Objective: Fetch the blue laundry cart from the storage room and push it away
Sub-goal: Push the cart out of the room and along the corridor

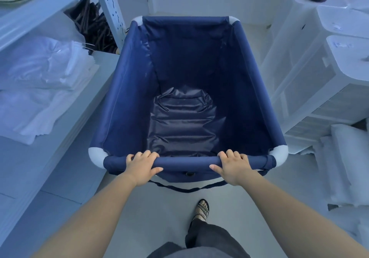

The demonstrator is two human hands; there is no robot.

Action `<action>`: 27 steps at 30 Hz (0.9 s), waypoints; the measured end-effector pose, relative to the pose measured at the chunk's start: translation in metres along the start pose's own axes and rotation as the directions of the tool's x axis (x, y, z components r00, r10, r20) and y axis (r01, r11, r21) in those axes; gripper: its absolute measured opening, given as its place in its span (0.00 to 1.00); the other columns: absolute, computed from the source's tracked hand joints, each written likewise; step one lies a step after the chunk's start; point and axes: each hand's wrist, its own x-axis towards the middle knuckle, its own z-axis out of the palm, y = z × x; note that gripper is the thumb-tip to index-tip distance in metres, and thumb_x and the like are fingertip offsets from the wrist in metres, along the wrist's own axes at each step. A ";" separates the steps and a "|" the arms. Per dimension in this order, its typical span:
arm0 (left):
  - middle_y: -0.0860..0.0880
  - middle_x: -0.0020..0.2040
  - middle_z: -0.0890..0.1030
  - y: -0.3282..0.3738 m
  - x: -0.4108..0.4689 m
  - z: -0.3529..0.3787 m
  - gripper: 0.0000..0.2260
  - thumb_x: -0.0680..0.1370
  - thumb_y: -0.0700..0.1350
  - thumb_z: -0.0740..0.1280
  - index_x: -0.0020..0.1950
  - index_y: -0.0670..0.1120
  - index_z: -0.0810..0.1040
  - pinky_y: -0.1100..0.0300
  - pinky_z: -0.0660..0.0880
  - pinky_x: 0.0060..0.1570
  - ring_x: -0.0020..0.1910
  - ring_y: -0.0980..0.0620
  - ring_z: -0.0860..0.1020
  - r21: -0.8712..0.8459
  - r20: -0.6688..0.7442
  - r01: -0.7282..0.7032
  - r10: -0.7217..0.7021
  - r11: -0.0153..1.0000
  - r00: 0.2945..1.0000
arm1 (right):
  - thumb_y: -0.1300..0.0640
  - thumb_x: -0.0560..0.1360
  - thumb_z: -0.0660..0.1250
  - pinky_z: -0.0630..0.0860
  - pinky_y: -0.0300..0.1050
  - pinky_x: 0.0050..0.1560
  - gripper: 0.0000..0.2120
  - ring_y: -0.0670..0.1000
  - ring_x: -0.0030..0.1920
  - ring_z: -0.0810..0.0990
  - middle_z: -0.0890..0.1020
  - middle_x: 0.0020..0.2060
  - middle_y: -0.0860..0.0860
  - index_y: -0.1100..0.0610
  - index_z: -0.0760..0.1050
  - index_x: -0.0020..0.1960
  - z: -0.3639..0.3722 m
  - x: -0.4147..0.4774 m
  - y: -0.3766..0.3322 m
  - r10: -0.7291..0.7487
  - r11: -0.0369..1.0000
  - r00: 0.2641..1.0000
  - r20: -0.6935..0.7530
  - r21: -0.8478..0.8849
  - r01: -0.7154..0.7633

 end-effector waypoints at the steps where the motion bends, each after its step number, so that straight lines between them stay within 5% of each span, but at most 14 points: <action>1: 0.54 0.60 0.72 0.000 0.011 -0.006 0.17 0.78 0.60 0.57 0.64 0.55 0.66 0.47 0.58 0.66 0.60 0.50 0.69 0.010 0.020 0.009 -0.009 1.000 1.000 | 0.35 0.77 0.45 0.61 0.52 0.63 0.28 0.56 0.60 0.68 0.70 0.60 0.53 0.53 0.61 0.67 -0.006 0.010 0.003 -0.007 1.000 1.000 0.005 -0.011 0.007; 6: 0.53 0.55 0.72 0.007 0.063 -0.039 0.14 0.78 0.59 0.59 0.57 0.53 0.66 0.32 0.52 0.68 0.60 0.46 0.69 0.019 0.175 0.100 -0.102 0.995 0.979 | 0.34 0.76 0.45 0.61 0.53 0.63 0.30 0.57 0.62 0.67 0.70 0.62 0.54 0.53 0.60 0.68 -0.038 0.060 0.016 -0.036 0.999 0.998 0.059 -0.026 0.038; 11: 0.52 0.57 0.71 0.010 0.102 -0.055 0.13 0.79 0.56 0.59 0.59 0.51 0.65 0.34 0.52 0.69 0.60 0.46 0.67 0.012 0.117 0.123 -0.124 0.992 0.985 | 0.31 0.75 0.46 0.61 0.53 0.62 0.30 0.56 0.60 0.69 0.72 0.59 0.54 0.51 0.62 0.66 -0.065 0.105 0.031 -0.074 0.997 0.994 0.080 -0.004 0.074; 18: 0.52 0.56 0.70 -0.003 0.152 -0.076 0.14 0.78 0.58 0.59 0.59 0.51 0.66 0.49 0.60 0.59 0.55 0.48 0.68 0.051 0.038 0.037 -0.039 0.998 0.999 | 0.32 0.75 0.48 0.66 0.49 0.57 0.27 0.53 0.51 0.73 0.75 0.50 0.50 0.51 0.69 0.59 -0.071 0.149 0.042 -0.101 0.995 0.970 -0.223 -0.012 0.101; 27: 0.54 0.55 0.71 -0.028 0.230 -0.109 0.16 0.78 0.59 0.59 0.60 0.51 0.66 0.53 0.60 0.53 0.53 0.49 0.69 0.081 -0.072 -0.058 0.064 0.995 0.995 | 0.35 0.73 0.57 0.73 0.50 0.46 0.24 0.54 0.37 0.74 0.76 0.37 0.51 0.55 0.75 0.48 -0.095 0.218 0.039 -0.058 0.997 0.880 -0.472 -0.072 0.027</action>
